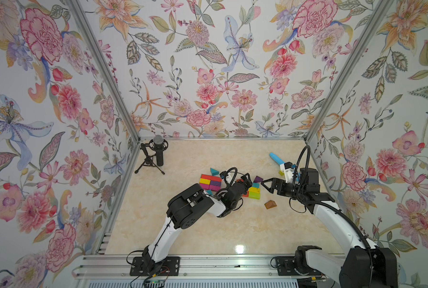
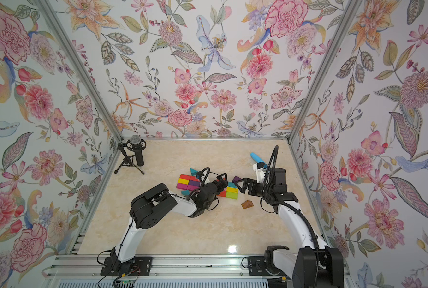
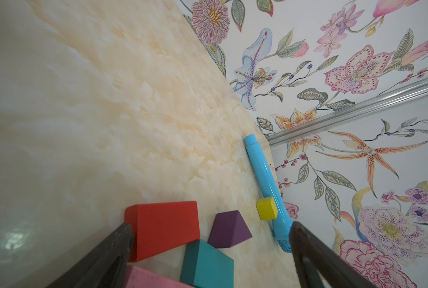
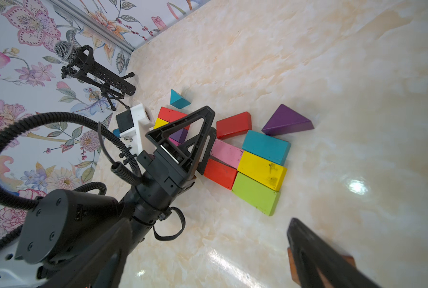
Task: Assemble a piece of candy with building blocks
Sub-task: Assemble the building blocks at the center of the board.
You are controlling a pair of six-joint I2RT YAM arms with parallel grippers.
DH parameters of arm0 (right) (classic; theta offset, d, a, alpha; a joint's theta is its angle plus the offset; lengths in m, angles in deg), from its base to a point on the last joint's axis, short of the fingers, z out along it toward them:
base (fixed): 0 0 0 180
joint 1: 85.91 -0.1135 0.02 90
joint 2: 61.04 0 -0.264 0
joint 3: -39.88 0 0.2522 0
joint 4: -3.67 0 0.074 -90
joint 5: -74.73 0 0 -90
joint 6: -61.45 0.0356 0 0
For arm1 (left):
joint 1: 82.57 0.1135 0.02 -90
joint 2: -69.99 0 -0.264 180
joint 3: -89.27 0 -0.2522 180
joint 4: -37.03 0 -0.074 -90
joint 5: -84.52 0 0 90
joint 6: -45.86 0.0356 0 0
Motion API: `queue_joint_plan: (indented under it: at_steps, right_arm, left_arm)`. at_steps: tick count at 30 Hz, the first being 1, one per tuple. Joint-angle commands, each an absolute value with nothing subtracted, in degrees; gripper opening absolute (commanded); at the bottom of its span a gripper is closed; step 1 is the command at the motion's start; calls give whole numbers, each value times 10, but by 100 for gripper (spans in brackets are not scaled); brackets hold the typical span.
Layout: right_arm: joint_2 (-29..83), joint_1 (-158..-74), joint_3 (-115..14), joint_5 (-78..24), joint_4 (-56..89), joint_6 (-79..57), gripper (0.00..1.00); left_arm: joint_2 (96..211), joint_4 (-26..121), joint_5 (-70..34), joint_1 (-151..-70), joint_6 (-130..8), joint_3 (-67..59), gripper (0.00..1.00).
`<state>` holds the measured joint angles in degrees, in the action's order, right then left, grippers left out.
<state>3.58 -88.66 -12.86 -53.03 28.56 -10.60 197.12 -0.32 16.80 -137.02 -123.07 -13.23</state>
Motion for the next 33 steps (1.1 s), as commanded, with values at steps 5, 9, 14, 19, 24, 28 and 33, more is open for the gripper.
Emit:
queue_joint_plan:
  at_steps: [5, 9, 14, 19, 24, 28, 33]
  right_arm:
    - [42, -880, -121, -540, 276, -117, 100]
    - [39, -878, -119, -539, 276, -116, 100]
    - [32, -874, -116, -529, 276, -118, 100]
    - [24, -872, -111, -518, 281, -120, 100]
    - [23, -872, -107, -511, 285, -121, 100]
    - [18, -872, -107, -499, 290, -121, 100]
    - [9, -872, -102, -487, 293, -115, 100]
  left_arm:
    - [1969, 21, 159, -1373, -1233, -135, 99]
    - [1948, 88, 133, -1363, -1180, -103, 99]
    - [1930, 177, 42, -1322, -1110, -56, 99]
    - [1912, 312, 3, -1286, -1015, 8, 99]
    - [1967, 472, -70, -1258, -909, 165, 97]
    - [2049, 616, -90, -1254, -835, 343, 90]
    - [2121, 717, -74, -1254, -801, 474, 82]
